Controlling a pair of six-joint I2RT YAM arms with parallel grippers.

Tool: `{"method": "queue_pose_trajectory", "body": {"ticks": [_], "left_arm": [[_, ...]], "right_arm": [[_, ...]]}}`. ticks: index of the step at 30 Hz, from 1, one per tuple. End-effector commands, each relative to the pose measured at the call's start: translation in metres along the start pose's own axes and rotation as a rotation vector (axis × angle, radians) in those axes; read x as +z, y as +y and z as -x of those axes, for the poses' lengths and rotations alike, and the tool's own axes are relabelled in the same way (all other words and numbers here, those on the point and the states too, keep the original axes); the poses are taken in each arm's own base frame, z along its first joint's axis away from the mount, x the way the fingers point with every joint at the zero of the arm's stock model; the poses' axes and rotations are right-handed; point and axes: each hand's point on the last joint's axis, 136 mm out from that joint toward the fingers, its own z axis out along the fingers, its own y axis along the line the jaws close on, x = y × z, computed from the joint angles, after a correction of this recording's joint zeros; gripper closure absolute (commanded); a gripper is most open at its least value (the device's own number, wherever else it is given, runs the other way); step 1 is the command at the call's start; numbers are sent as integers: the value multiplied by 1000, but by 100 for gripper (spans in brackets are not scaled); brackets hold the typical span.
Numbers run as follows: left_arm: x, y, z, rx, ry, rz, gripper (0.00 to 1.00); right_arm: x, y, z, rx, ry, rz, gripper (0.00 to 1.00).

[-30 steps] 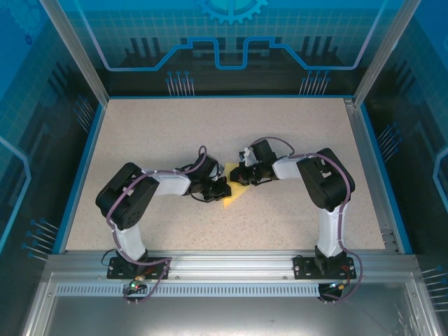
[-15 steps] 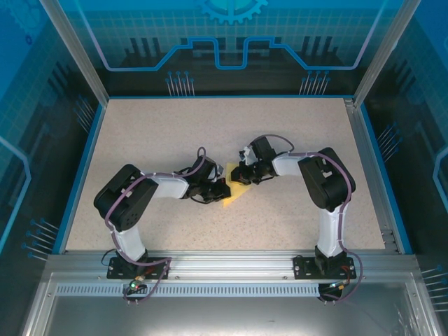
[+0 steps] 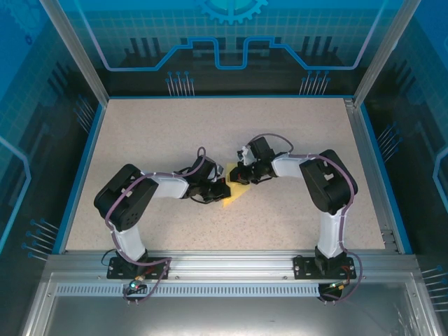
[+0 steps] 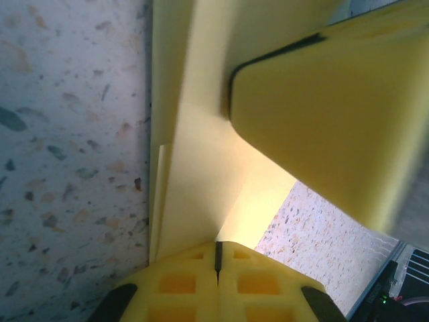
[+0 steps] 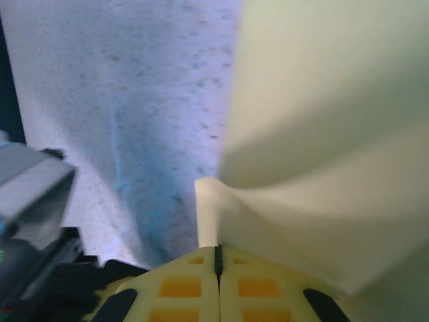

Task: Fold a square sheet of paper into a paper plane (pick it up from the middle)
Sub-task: Fourth fold the wing at the center of the table.

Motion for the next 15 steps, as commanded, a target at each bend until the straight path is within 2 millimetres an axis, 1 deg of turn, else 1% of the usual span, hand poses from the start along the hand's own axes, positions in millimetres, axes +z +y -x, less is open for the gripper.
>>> {"method": "queue_pose_trajectory", "body": {"ticks": [1,3,8,15], "left_arm": [[6,66,-37,-83,104,214,100],[6,69,-39,-87,111,218,100],[5,71,-41,-84,114,226,100],[6,76,-45,-88,123,241,100]], "right_arm": [[10,-38,-8,93,13,-59,95],[10,-44,-7,101,14,-75,95],[-1,-52,7,86,-17,-133,95],[-15,-62,25,113,-58,-119,94]]}}
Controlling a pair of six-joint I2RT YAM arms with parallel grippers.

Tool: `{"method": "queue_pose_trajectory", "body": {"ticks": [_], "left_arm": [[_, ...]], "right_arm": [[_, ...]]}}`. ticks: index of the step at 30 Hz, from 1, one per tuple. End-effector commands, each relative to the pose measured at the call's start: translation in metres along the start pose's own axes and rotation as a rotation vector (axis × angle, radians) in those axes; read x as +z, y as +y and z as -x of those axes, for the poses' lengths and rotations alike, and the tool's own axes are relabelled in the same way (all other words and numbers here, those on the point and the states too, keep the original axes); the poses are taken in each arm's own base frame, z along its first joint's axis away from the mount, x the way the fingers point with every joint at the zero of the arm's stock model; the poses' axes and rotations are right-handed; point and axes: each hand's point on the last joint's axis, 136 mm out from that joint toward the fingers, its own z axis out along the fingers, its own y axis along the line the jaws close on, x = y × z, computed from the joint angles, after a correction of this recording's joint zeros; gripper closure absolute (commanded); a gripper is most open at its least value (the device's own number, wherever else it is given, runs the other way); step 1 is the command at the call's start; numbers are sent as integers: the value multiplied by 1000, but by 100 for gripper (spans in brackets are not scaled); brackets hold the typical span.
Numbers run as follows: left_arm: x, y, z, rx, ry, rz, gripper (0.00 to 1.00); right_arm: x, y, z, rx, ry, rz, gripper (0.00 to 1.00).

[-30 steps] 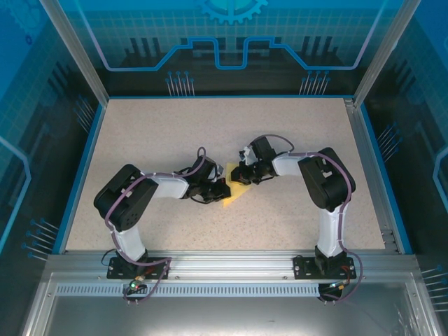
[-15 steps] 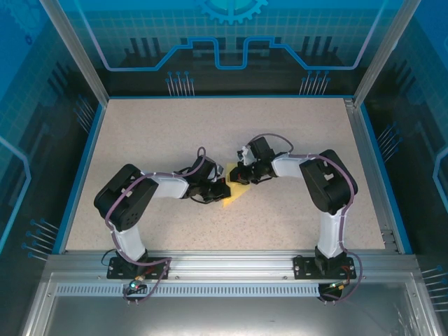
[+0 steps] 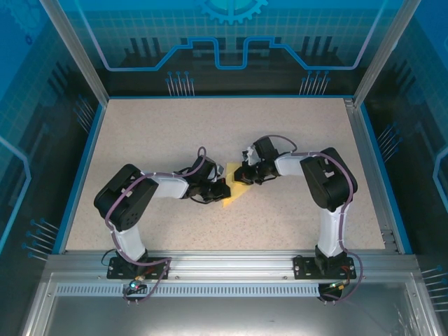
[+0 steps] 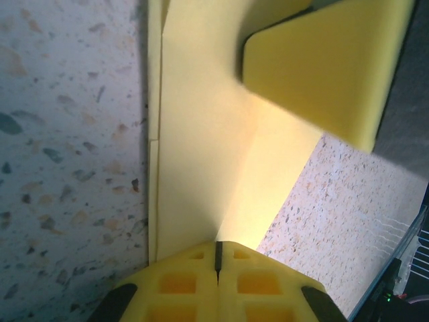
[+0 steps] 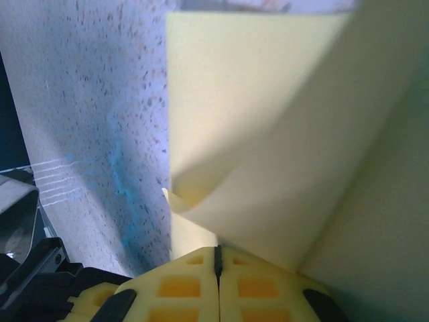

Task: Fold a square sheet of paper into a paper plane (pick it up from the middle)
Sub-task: Fourth fold the wing at the center of the table.

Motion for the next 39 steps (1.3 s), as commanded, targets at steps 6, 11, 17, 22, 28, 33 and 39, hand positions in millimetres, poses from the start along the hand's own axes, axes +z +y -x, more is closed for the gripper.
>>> {"method": "queue_pose_trajectory", "body": {"ticks": [6,11,17,22,28,33,39], "left_arm": [[6,75,-45,-106,127,242,100],[5,77,-48,-101,136,247,100],[5,76,-48,-100,138,245,100],[6,75,-46,-97,138,243,100],[8,75,-46,-96,145,243,100],[8,75,-46,-95,149,246,100],[8,75,-47,-91,153,252,100]], "right_arm": [[-21,-46,36,81,-84,-100,93],[-33,-55,51,111,-111,-122,92],[-48,-30,54,64,-129,-64,91],[-68,7,48,-23,-166,-17,91],[-39,37,23,-91,-96,32,94],[-10,30,10,-93,-41,2,95],[4,-3,21,-55,-43,-70,96]]}}
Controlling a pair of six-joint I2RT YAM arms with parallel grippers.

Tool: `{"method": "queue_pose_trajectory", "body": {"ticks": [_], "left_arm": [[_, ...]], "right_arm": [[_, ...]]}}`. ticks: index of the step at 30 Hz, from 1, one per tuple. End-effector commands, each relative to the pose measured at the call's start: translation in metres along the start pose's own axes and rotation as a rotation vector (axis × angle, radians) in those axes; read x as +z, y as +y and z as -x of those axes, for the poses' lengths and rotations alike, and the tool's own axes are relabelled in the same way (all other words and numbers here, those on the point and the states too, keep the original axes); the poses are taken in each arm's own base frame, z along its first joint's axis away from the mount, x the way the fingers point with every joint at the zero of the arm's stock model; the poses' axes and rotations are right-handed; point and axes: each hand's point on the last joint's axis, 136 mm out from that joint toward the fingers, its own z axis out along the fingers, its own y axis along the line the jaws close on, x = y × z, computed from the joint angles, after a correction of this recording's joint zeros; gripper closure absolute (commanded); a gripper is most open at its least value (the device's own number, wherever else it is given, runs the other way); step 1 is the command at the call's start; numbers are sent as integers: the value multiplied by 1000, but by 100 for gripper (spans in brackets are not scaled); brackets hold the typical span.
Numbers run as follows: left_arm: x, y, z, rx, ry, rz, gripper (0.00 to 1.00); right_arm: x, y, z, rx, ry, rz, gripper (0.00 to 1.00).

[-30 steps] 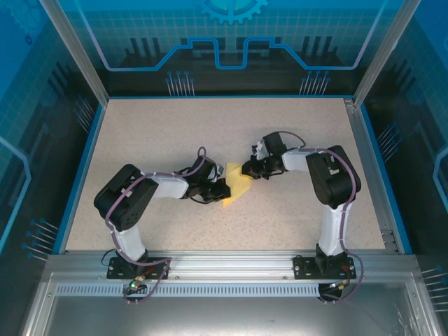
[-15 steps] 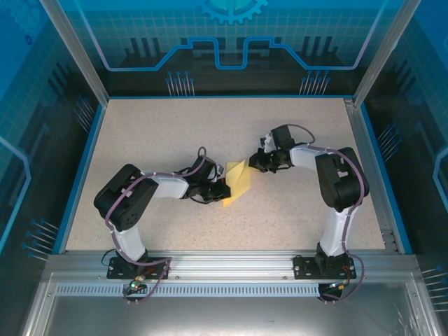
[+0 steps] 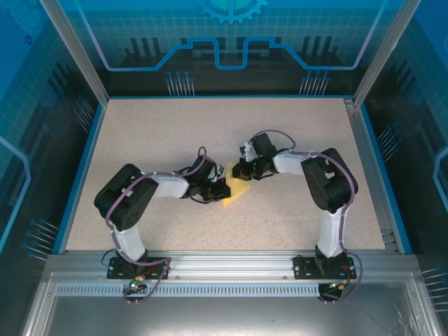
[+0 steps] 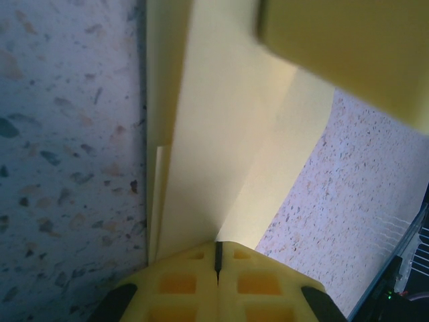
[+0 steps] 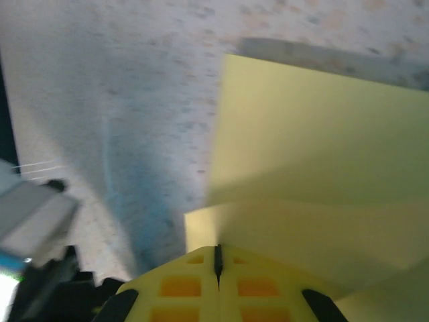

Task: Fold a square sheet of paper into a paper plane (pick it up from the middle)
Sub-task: Fourth fold the wing at the center of the table.

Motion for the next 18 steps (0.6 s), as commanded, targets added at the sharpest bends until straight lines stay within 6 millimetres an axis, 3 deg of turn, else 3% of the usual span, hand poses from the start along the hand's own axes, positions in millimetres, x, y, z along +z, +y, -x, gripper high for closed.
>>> {"method": "queue_pose_trajectory", "body": {"ticks": [1,5,18], "left_arm": [[7,75,-47,-95,143,250,100],[8,76,-48,-93,148,252,100],[7,80,-51,-97,152,261,100]], "right_arm": [[4,-23,15,22,-26,-53,96],[2,-42,28,60,-51,-88,95],[-12,-61,68,105,-112,-94,93]]}}
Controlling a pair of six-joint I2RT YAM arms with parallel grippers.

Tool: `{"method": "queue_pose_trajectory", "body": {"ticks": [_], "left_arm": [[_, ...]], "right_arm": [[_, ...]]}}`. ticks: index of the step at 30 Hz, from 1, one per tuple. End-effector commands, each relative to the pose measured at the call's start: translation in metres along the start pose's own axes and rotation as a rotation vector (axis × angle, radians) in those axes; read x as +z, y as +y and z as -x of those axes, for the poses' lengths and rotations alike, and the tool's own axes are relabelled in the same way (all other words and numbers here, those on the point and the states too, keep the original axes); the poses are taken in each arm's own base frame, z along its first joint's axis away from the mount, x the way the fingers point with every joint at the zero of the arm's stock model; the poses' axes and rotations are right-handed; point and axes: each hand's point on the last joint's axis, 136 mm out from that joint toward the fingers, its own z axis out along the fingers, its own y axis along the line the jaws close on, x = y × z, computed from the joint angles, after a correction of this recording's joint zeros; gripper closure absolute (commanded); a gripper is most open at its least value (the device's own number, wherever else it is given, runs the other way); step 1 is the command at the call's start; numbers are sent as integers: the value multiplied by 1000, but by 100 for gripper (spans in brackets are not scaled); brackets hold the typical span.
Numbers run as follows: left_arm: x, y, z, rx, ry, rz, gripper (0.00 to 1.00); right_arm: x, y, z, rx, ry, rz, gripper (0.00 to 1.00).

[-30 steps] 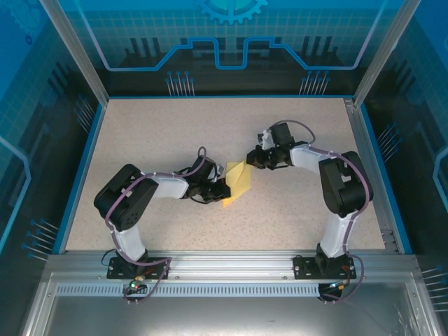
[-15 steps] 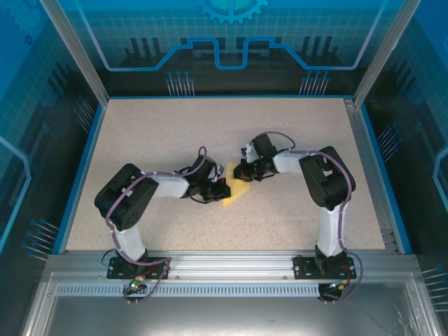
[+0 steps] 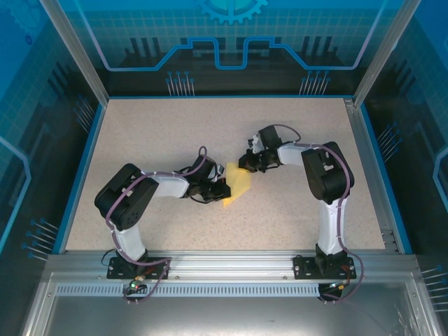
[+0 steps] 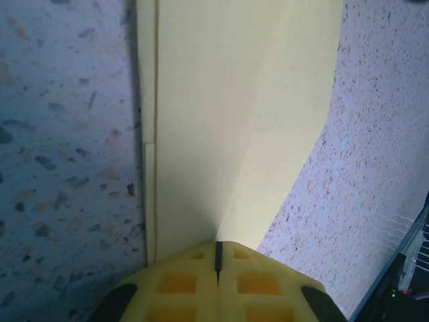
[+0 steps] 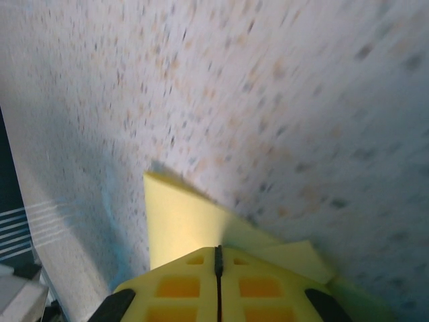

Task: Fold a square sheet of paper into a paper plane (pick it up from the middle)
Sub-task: Fourth fold the wing at the center of the table.

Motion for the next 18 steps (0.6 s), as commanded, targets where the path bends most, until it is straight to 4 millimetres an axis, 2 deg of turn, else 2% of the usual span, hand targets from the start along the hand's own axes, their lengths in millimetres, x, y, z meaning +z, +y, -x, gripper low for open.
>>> {"method": "queue_pose_trajectory", "body": {"ticks": [1,11,18], "left_arm": [[7,79,-53,-113,154,260,100],[6,78,-54,-115,151,256,100],[5,78,-53,-110,150,256,100]], "right_arm": [[0,-32,21,27,-53,-88,93],[-6,-52,39,94,-81,-110,92],[-14,-50,54,84,-102,-102,91]]}}
